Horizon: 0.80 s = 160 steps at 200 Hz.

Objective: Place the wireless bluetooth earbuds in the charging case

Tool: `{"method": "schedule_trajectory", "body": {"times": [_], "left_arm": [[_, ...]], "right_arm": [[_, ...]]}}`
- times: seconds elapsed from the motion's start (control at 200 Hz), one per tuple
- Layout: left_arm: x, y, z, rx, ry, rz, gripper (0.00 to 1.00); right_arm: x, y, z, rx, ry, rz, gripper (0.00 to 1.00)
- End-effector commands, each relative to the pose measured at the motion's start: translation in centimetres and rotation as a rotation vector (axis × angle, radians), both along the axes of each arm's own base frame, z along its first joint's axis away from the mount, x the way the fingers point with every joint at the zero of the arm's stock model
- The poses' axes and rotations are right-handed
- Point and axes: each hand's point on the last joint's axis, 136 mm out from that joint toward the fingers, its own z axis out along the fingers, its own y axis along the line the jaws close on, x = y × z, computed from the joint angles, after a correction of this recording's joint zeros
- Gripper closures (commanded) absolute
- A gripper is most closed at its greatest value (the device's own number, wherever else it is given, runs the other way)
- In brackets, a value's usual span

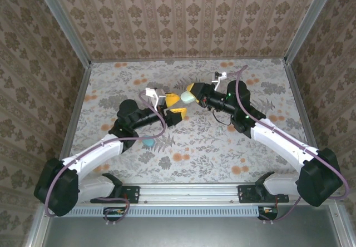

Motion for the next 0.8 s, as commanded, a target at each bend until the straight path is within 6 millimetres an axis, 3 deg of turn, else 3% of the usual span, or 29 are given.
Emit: {"method": "schedule_trajectory", "body": {"times": [0.0,0.795], "left_arm": [[-0.3,0.3,1.8,-0.066,-0.041,-0.017,0.33],[0.5,-0.6,1.3,-0.088,-0.176,-0.024,0.43]], "right_arm": [[-0.8,0.2,1.4,0.046,-0.024,0.011,0.95],[-1.7,1.5,1.2,0.064,0.029,0.066,0.94]]}}
